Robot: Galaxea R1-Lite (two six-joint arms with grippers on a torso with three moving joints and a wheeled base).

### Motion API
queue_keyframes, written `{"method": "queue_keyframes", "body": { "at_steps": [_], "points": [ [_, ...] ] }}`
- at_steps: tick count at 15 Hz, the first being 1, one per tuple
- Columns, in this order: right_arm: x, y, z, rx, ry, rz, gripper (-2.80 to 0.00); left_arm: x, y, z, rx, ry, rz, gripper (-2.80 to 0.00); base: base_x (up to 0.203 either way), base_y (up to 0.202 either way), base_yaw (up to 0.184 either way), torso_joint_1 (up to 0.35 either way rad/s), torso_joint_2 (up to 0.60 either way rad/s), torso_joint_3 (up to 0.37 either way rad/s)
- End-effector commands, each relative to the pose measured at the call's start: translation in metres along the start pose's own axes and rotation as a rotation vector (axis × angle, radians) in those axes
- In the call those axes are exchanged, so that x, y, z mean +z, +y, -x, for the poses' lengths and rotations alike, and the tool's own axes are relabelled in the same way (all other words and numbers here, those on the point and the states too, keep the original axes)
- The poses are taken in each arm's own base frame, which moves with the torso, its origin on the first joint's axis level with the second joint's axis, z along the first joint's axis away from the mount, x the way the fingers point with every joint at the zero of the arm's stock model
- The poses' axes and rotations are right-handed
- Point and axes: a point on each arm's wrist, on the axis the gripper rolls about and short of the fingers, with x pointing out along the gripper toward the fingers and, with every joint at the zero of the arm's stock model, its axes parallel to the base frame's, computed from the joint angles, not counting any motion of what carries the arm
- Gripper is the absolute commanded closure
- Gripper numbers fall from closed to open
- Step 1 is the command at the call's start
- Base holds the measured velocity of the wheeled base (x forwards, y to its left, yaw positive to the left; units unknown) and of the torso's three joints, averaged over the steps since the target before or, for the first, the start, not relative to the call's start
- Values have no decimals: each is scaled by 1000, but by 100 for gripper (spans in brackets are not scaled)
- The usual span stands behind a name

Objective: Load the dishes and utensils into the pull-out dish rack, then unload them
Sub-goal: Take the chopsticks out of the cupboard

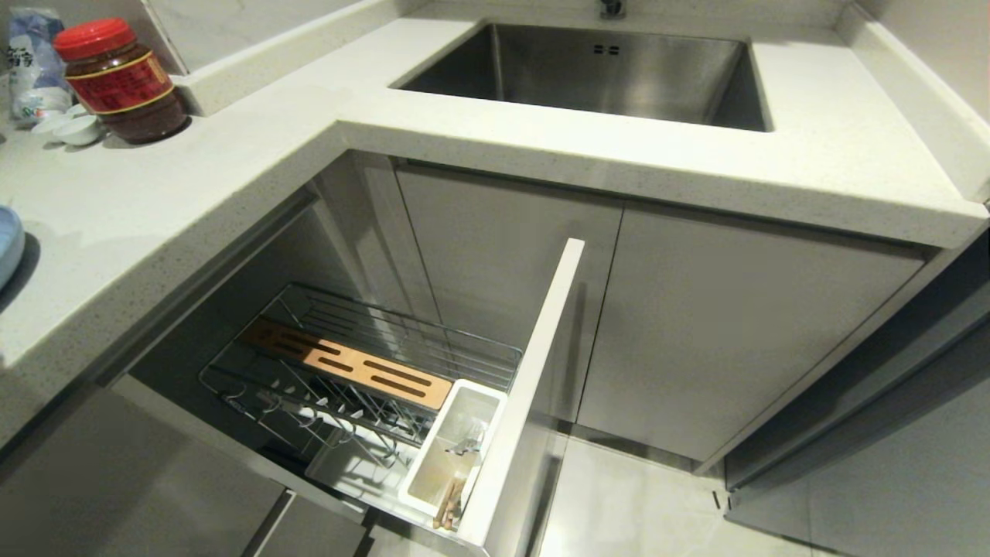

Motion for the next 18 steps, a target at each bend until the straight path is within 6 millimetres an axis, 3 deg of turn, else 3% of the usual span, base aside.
{"method": "queue_keyframes", "body": {
  "at_steps": [1,18],
  "points": [
    [-7,0,-1,0,25,0,0,1,-1,-5,26,19,2,0,0,0,0,0,0,0],
    [-7,0,-1,0,24,0,0,5,2,-7,50,14,28,0,0,0,0,0,0,0]
  ]
}}
